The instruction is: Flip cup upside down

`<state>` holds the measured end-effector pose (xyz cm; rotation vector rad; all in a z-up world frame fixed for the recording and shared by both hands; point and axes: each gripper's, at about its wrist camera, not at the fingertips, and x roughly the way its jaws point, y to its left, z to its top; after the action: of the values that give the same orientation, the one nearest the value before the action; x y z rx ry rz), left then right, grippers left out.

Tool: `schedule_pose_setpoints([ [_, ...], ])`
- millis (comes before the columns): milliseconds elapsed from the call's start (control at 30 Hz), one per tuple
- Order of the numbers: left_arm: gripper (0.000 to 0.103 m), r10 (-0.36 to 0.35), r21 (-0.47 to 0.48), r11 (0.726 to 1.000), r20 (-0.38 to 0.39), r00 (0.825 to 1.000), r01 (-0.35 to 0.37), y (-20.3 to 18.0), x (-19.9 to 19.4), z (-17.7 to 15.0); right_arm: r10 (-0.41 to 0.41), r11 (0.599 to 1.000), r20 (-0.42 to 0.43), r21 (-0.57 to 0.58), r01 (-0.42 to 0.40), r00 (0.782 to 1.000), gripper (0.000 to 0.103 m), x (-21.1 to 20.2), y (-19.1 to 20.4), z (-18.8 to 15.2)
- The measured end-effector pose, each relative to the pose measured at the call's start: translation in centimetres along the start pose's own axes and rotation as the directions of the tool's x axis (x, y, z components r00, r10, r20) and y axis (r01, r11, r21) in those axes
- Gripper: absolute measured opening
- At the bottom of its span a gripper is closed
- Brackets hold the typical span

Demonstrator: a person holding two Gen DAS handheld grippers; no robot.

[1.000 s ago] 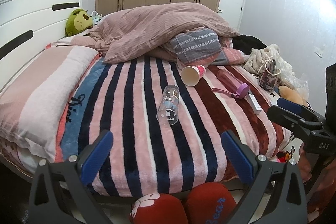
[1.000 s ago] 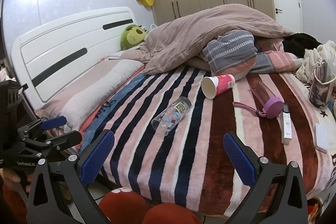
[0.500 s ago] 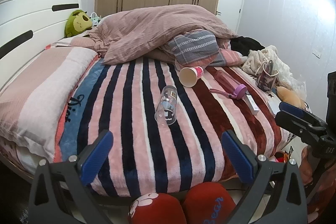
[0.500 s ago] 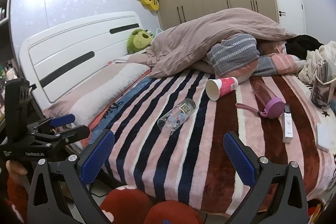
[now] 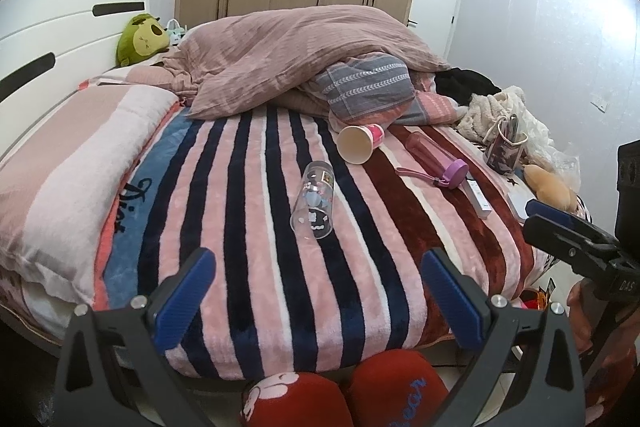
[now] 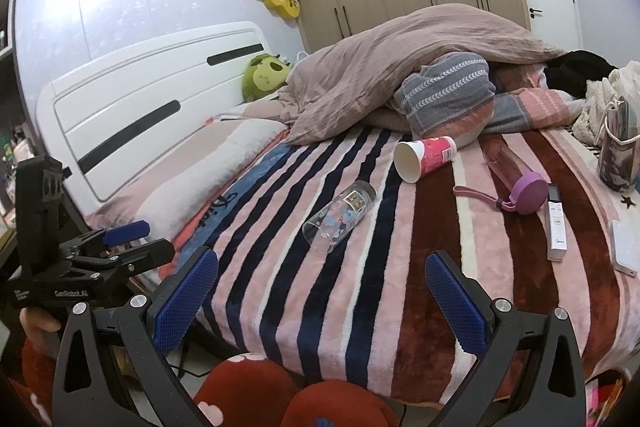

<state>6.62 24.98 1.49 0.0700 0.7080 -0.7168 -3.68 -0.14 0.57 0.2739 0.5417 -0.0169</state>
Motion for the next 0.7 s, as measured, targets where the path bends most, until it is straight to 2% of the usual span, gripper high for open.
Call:
schedule_pose_setpoints([
  [100, 0.102, -0.010, -0.007, 1.000, -0.005, 1.000, 0.010, 0.3, 1.1, 0.5, -0.007, 1.000, -0.012, 0.006, 0.007, 1.000, 0.103, 1.0, -0.5, 0.0],
  [267, 0.102, -0.031, -0.006, 1.000, -0.046, 0.998, 0.031, 0.8, 5.4, 2.2, -0.001, 0.998, -0.055, 0.056, 0.005, 0.998, 0.103, 4.2, -2.8, 0.0],
  [467, 0.102, -0.057, 0.019, 0.998, -0.119, 0.991, 0.059, 0.9, 12.9, 3.7, 0.038, 0.989, -0.095, 0.146, -0.024, 0.995, 0.103, 8.9, -6.6, -0.4],
  [567, 0.102, -0.073, 0.031, 0.996, -0.159, 0.985, 0.079, 1.0, 16.9, 4.2, 0.027, 0.984, -0.107, 0.177, -0.007, 0.994, 0.103, 11.4, -8.5, -0.9],
  [700, 0.102, -0.059, 0.052, 0.996, -0.216, 0.975, 0.072, 1.4, 22.4, 4.2, 0.010, 0.984, -0.121, 0.176, 0.012, 0.993, 0.103, 14.2, -10.3, -1.9],
])
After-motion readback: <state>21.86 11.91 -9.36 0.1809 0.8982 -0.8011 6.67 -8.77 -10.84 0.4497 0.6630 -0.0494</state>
